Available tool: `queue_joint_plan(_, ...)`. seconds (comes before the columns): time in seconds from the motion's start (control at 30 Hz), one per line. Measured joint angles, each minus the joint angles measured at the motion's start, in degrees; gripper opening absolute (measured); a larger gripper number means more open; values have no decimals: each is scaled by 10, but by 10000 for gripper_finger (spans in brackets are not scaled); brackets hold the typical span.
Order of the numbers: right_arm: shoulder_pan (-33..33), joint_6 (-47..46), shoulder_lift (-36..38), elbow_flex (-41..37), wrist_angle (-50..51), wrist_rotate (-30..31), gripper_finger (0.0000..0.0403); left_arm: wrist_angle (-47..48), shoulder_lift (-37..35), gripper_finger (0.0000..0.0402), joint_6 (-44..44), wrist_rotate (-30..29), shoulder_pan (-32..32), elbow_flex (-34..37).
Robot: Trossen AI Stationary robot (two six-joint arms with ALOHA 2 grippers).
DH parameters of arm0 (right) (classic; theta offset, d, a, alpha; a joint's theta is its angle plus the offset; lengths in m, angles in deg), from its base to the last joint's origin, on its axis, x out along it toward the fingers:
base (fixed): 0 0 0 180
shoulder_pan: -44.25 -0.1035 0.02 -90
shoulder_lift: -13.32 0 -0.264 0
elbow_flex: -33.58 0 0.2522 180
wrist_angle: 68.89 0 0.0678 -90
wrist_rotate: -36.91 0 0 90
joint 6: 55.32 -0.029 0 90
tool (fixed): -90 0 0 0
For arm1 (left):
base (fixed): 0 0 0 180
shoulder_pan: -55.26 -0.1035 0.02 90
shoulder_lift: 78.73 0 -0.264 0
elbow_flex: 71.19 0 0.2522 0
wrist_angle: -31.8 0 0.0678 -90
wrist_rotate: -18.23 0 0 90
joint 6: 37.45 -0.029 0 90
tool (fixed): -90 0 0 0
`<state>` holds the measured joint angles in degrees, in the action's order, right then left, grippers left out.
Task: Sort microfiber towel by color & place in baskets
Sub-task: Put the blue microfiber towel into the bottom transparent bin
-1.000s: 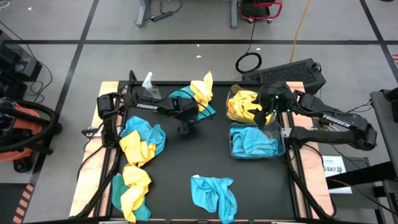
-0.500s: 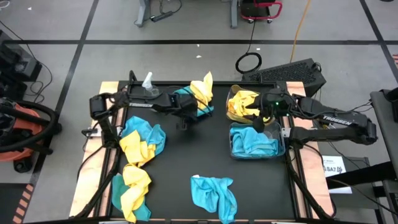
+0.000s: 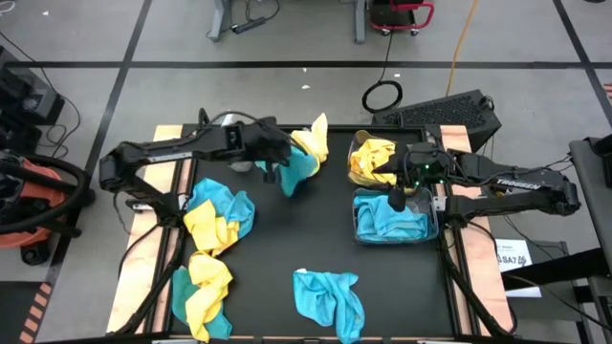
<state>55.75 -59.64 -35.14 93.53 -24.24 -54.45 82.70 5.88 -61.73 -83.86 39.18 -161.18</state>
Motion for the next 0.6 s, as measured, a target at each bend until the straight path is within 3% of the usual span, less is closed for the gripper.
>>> queue_joint_plan(0.27,-27,5,-18,0,-32,0,221,-5,-50,3,15,11,17,-25)
queue_joint_plan(0.6,-58,8,-35,0,-62,-1,221,-8,-52,2,30,74,91,-51)
